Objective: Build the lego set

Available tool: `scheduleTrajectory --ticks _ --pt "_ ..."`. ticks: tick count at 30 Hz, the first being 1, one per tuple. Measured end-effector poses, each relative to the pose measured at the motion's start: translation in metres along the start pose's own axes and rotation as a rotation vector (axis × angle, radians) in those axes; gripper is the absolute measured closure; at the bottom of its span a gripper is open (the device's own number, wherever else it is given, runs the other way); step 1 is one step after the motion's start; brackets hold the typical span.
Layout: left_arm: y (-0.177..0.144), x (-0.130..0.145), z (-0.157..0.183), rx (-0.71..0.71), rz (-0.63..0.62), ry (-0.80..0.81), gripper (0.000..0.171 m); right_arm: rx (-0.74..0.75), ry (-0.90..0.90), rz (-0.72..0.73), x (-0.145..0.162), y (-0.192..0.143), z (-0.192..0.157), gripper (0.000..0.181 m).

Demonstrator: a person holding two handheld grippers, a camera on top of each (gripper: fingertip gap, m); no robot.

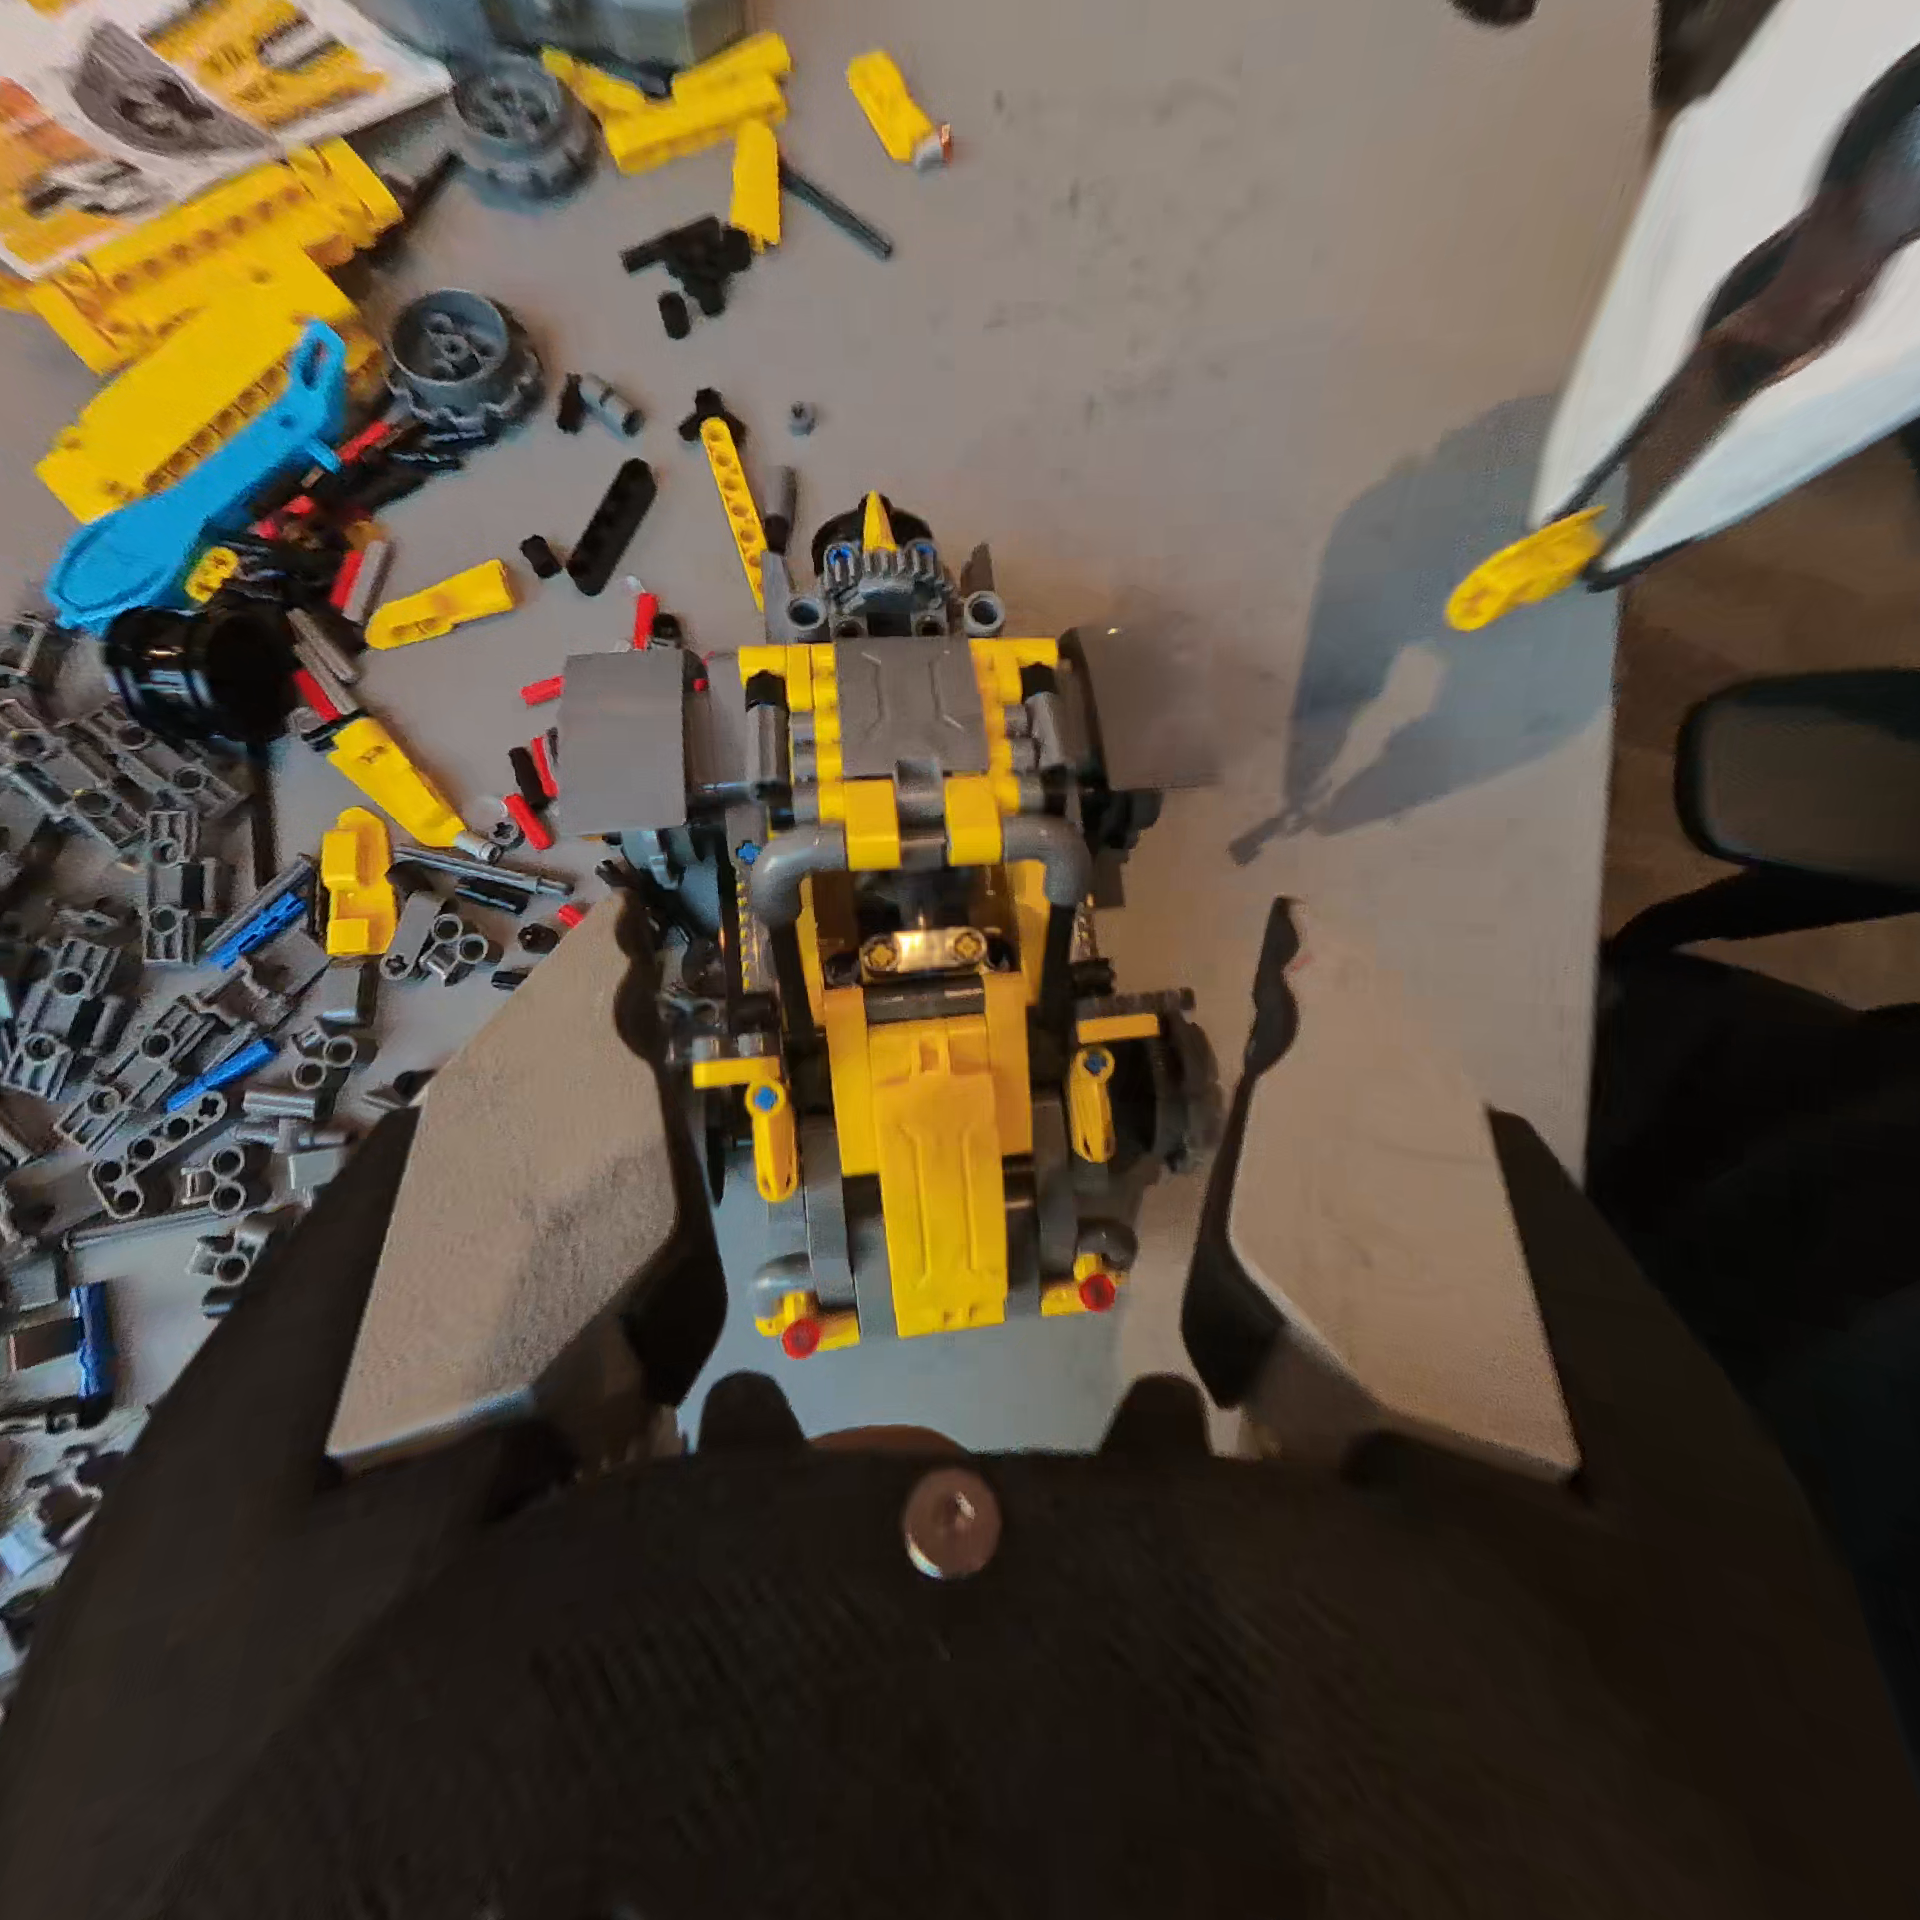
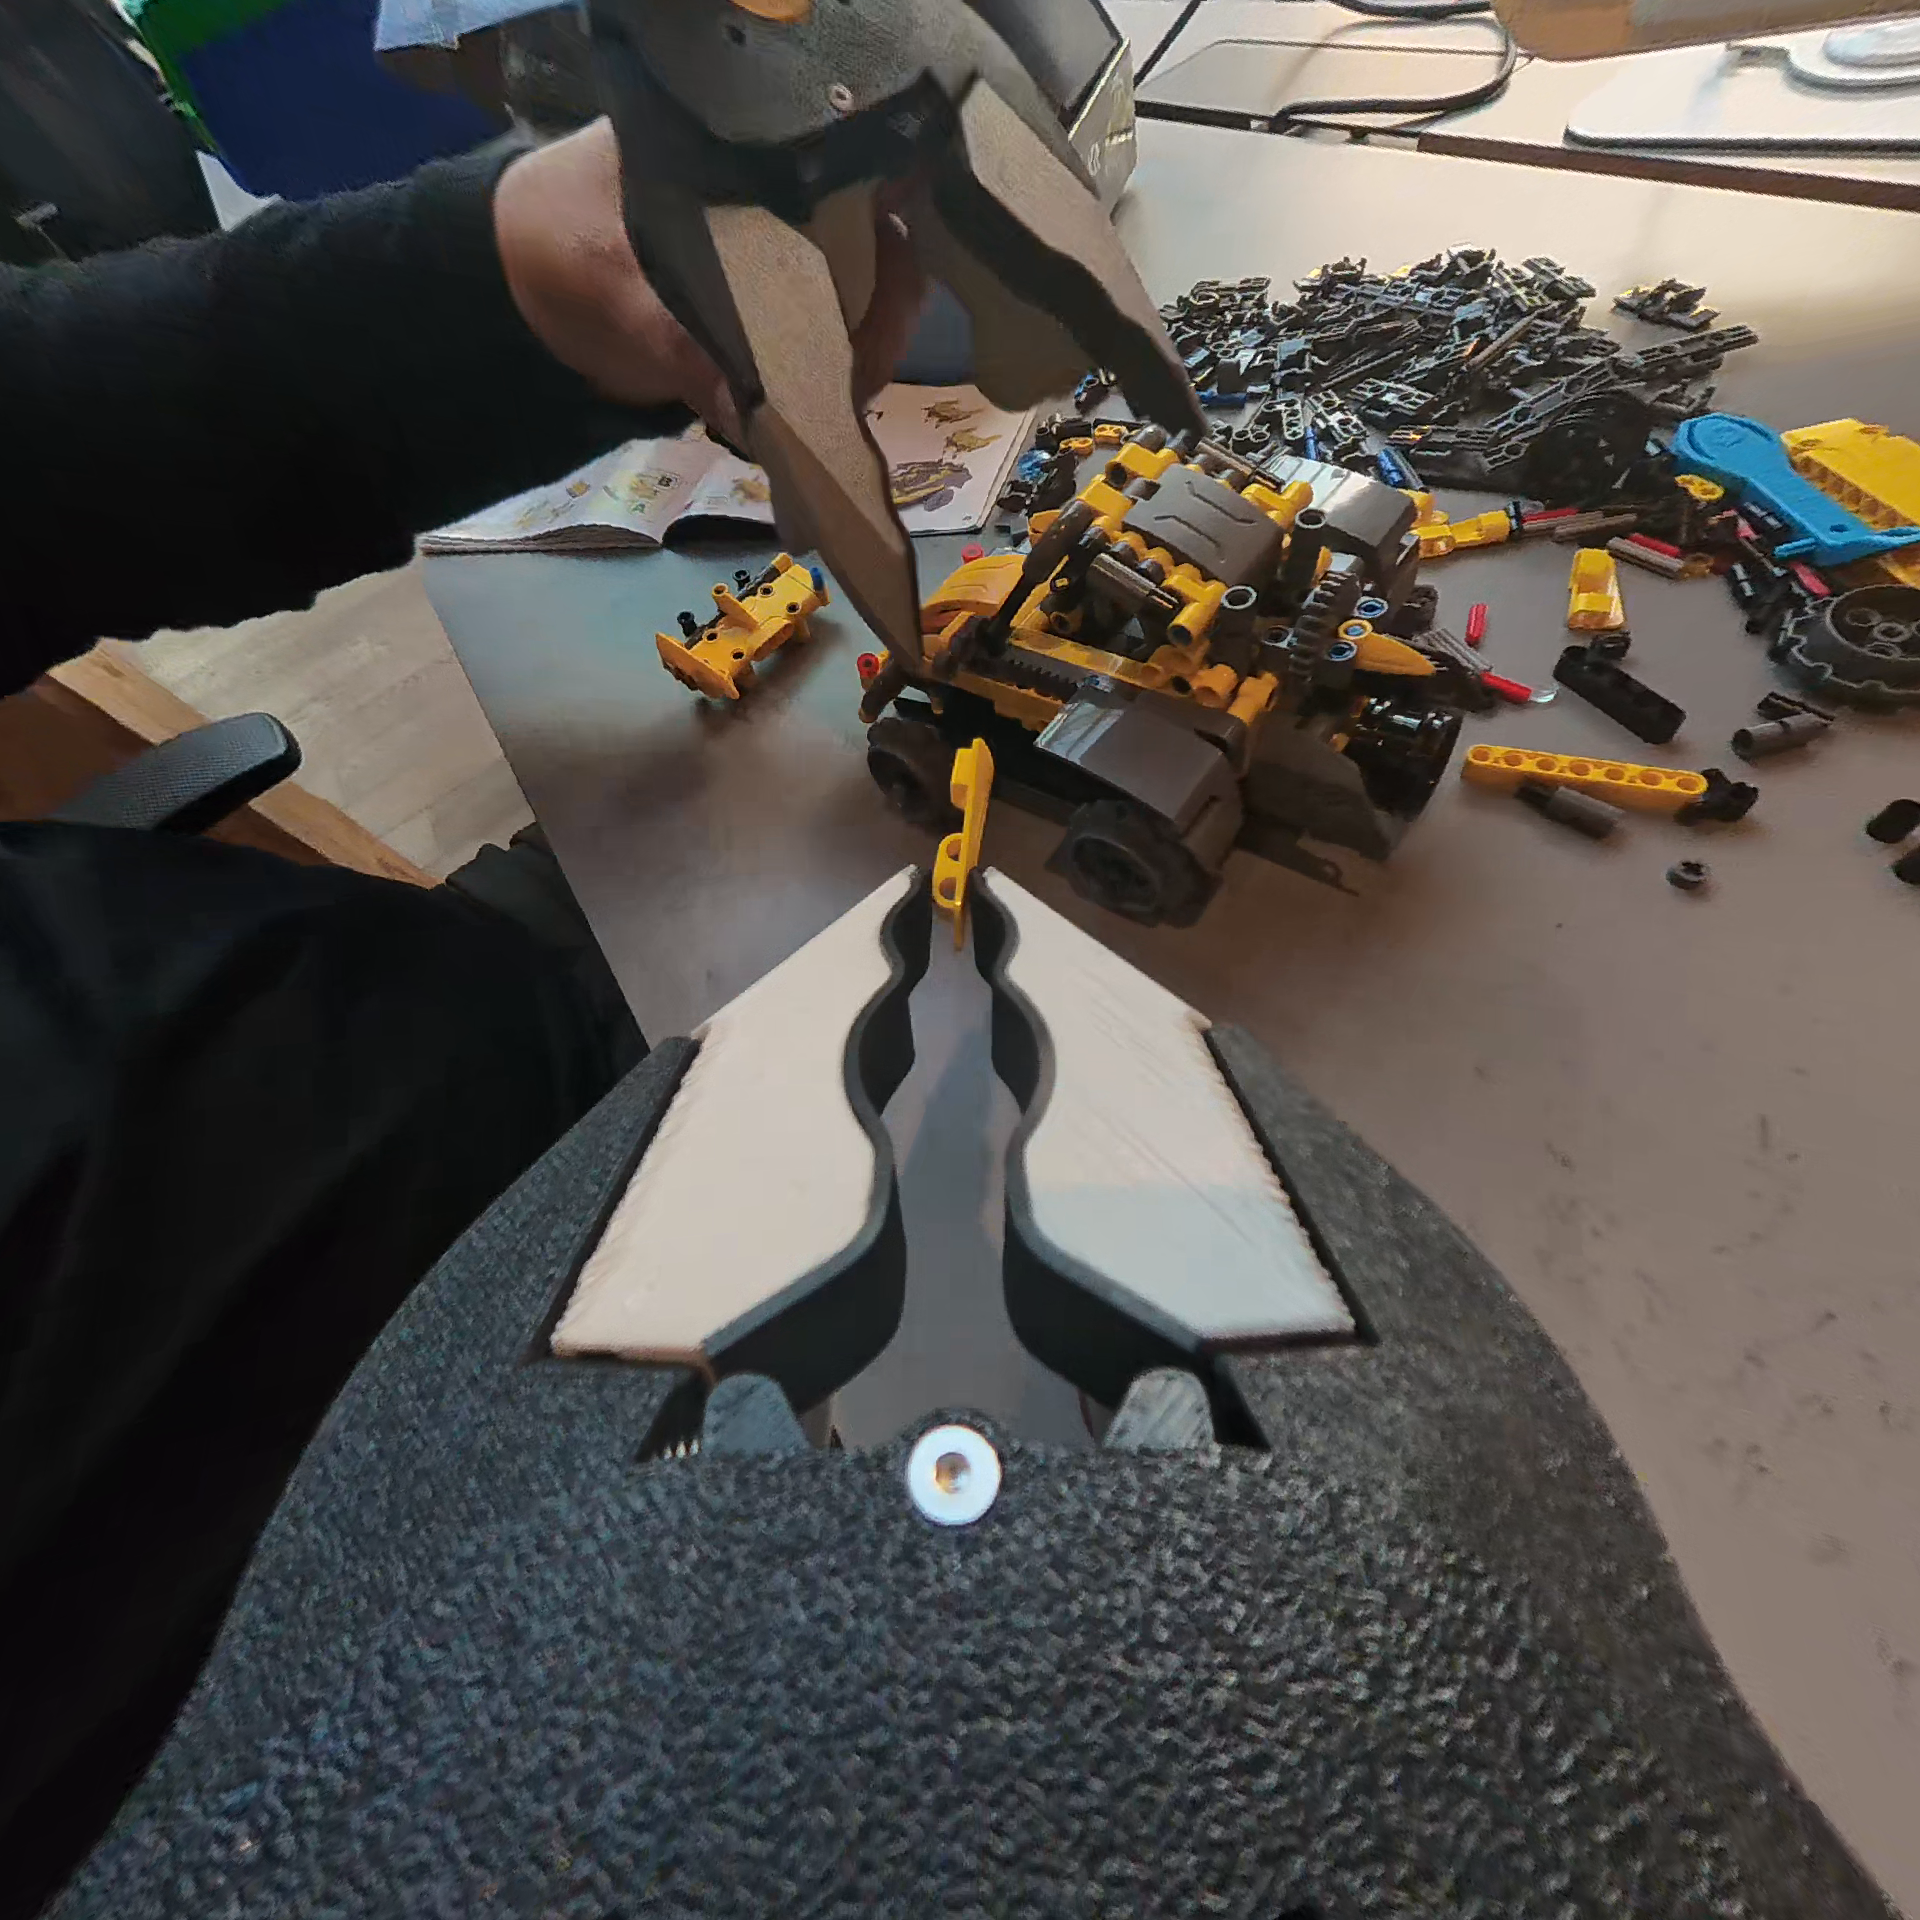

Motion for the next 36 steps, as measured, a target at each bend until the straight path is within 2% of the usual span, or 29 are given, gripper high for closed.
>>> scheduleTrajectory --ticks 1,3,7,10,14,23,27,32,36 --pt "0.008 0.001 0.000 0.009 -0.039 0.009 0.062 0.000 -0.001 0.002 0.000 -0.002 0.000 0.174" --pt "0.018 0.003 0.001 0.030 -0.096 0.022 0.080 -0.008 -0.001 0.011 -0.001 -0.005 0.001 0.174" --pt "0.025 0.008 -0.006 -0.006 -0.183 0.074 0.095 -0.021 -0.006 0.018 0.000 -0.010 0.002 0.174" --pt "0.029 0.011 -0.007 0.033 -0.230 0.059 0.090 -0.027 -0.006 0.020 0.002 -0.011 0.003 0.174" --pt "0.031 0.010 -0.008 0.065 -0.282 0.083 0.092 -0.030 -0.004 0.024 0.003 -0.013 0.004 0.174" --pt "0.025 0.005 -0.005 0.058 -0.300 0.146 0.094 -0.016 -0.002 0.037 0.004 -0.021 0.006 0.174" --pt "0.012 -0.016 -0.004 0.062 -0.251 0.152 0.094 -0.002 -0.003 0.048 0.002 -0.027 0.007 0.174" --pt "-0.007 -0.068 -0.006 0.037 -0.221 0.218 0.094 0.054 -0.032 0.068 -0.006 -0.050 0.004 0.174" --pt "0.002 -0.098 0.008 0.091 -0.188 0.192 0.094 0.128 -0.083 0.123 -0.017 -0.082 -0.005 0.174"
Point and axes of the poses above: each gripper's, where its closed fingertips meet, y out along the fingers, x out of its underside, z = x × y across the jaws, the point moved 3 cm from there along -y, back along the fingers, and after that the axes turned 13 degrees about y, right-handed, at the moved point
